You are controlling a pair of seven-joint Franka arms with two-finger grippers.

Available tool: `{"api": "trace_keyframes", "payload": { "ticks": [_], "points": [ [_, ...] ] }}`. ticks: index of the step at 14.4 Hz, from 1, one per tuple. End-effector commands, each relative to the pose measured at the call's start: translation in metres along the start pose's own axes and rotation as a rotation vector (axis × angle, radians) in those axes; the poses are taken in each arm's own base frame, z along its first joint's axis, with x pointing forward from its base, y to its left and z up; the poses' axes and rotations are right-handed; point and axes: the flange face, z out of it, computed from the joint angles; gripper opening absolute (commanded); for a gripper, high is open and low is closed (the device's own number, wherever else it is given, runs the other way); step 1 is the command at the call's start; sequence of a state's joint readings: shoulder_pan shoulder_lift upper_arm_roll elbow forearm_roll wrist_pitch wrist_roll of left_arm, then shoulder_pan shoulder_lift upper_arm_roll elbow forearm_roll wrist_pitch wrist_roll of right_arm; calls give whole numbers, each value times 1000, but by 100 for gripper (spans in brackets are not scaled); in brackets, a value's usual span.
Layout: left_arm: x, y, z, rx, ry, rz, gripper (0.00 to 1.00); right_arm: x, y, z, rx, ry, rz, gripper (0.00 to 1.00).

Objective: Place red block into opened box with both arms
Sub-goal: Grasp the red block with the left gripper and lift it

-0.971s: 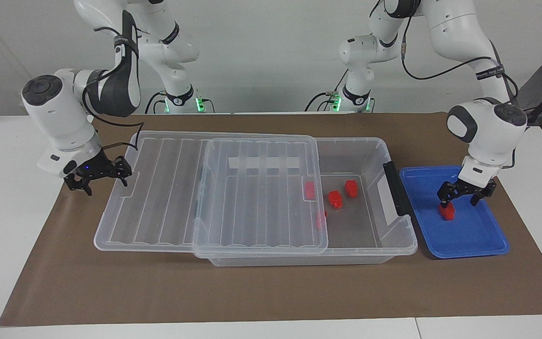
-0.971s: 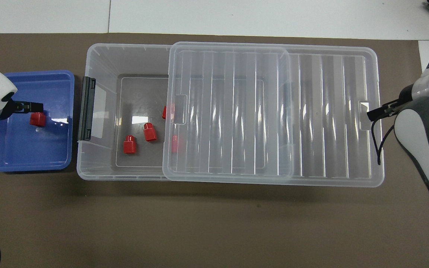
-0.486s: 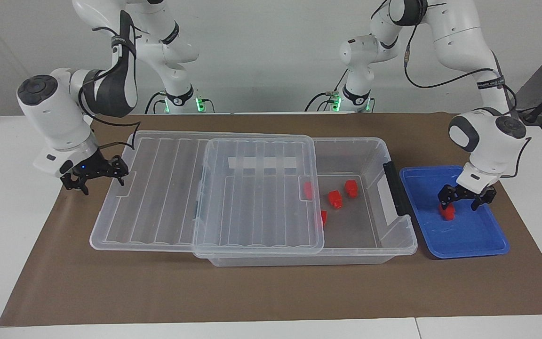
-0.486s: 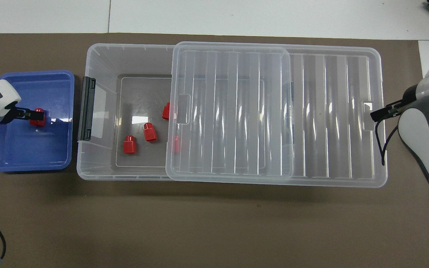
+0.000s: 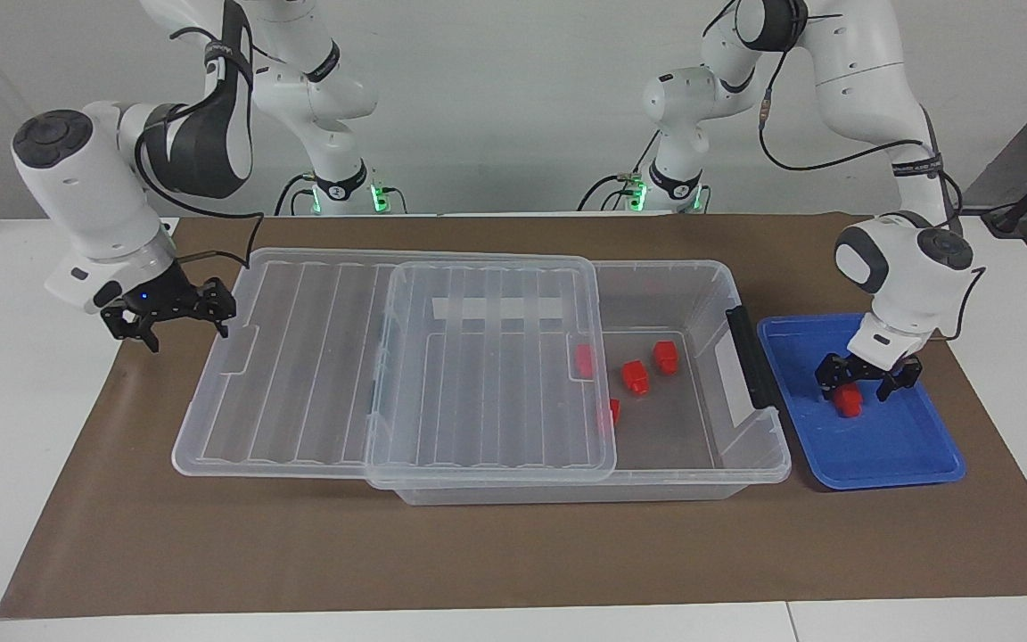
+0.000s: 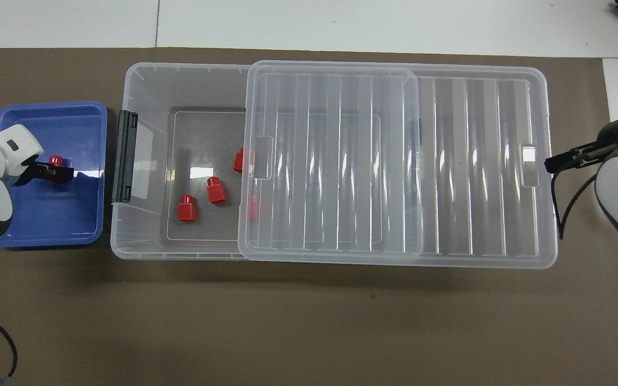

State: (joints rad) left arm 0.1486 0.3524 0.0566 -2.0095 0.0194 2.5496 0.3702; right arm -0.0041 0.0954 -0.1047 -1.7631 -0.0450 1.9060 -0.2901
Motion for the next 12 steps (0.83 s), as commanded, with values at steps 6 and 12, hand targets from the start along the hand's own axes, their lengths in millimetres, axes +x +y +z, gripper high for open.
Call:
{"api": "trace_keyframes", "payload": {
  "ticks": [6, 12],
  "points": [
    [-7, 4, 3, 0, -9, -11, 0, -21, -46, -72, 15, 65, 290, 99],
    [8, 2, -20, -24, -73, -13, 0, -24, -46, -122, 33, 53, 340, 100]
  ]
}}
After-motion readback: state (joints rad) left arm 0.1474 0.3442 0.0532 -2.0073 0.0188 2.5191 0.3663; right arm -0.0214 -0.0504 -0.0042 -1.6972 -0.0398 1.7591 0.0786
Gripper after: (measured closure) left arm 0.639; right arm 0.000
